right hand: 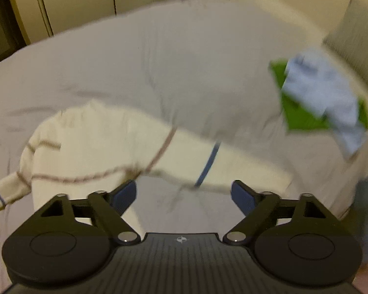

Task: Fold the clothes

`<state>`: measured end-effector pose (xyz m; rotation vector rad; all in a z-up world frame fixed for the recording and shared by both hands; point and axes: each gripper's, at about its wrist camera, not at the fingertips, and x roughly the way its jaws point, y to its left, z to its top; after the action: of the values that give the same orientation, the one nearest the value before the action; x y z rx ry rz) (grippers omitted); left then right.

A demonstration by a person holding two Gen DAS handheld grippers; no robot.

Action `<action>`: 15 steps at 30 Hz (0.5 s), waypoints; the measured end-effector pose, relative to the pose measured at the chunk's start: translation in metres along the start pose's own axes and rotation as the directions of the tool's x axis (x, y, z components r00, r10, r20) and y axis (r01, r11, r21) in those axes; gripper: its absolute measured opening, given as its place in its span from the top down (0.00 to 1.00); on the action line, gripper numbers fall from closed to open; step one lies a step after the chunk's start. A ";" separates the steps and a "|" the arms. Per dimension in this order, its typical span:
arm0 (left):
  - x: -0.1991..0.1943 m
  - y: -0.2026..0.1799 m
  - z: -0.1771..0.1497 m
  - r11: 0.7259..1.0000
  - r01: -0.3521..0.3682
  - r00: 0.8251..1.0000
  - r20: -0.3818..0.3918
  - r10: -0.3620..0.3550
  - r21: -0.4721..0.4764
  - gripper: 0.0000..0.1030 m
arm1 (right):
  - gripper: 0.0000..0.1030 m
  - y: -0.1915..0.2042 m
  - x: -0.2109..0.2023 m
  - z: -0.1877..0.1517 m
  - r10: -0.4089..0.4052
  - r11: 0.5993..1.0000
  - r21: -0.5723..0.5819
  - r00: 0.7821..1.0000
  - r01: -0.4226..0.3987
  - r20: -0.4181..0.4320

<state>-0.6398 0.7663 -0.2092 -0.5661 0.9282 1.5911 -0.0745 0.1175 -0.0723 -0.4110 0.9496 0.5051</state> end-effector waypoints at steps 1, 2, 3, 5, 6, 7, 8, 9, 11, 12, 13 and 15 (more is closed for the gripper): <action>0.002 -0.002 0.000 1.000 -0.002 1.000 -0.013 0.002 0.002 1.00 | 0.13 0.000 -0.011 0.008 -0.021 1.000 -0.022 0.999 0.021 0.027; 0.002 -0.005 -0.004 1.000 0.025 0.999 -0.033 -0.025 0.005 1.00 | 0.13 0.001 -0.018 0.015 -0.033 0.999 -0.040 0.998 0.035 0.047; 0.002 -0.008 -0.011 0.996 0.086 0.995 -0.060 -0.086 0.001 0.99 | 0.13 0.001 -0.024 0.020 -0.039 0.998 -0.053 0.997 0.042 0.062; -0.009 -0.023 -0.038 0.973 0.228 0.967 -0.107 -0.231 -0.040 0.86 | 0.13 0.002 -0.025 0.021 -0.021 0.998 -0.054 0.997 0.025 0.071; -0.015 -0.029 -0.056 0.953 0.289 0.945 -0.135 -0.299 -0.092 0.81 | 0.13 0.003 -0.025 0.021 -0.010 0.999 -0.052 0.997 0.014 0.073; -0.020 -0.036 -0.073 0.926 0.347 0.916 -0.160 -0.369 -0.149 0.76 | 0.13 0.003 -0.021 0.018 0.006 0.999 -0.045 0.998 -0.003 0.062; -0.026 -0.042 -0.091 0.893 0.401 0.881 -0.181 -0.437 -0.206 0.76 | 0.13 0.002 -0.014 0.012 0.025 0.999 -0.034 0.999 -0.023 0.043; -0.030 -0.050 -0.110 0.863 0.435 0.845 -0.216 -0.490 -0.256 0.76 | 0.13 0.002 -0.003 0.006 0.049 0.999 -0.012 0.999 -0.049 0.015; -0.048 -0.075 -0.149 0.826 0.500 0.780 -0.278 -0.560 -0.259 0.76 | 0.13 0.002 0.025 -0.012 0.116 0.992 0.048 0.992 -0.114 -0.049; -0.058 -0.088 -0.167 0.814 0.533 0.755 -0.304 -0.581 -0.232 0.76 | 0.13 0.003 0.039 -0.023 0.157 0.985 0.083 0.985 -0.151 -0.076; -0.068 -0.100 -0.182 0.799 0.571 0.726 -0.340 -0.598 -0.188 0.76 | 0.13 0.003 0.057 -0.036 0.199 0.975 0.127 0.973 -0.184 -0.115; -0.088 -0.122 -0.213 0.757 0.647 0.664 -0.417 -0.621 -0.097 0.76 | 0.13 0.004 0.098 -0.069 0.281 0.946 0.220 0.939 -0.237 -0.198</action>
<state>-0.5278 0.5468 -0.2939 -1.0967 0.9459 0.7992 -0.0752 0.1059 -0.1911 -0.1681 1.2730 0.6083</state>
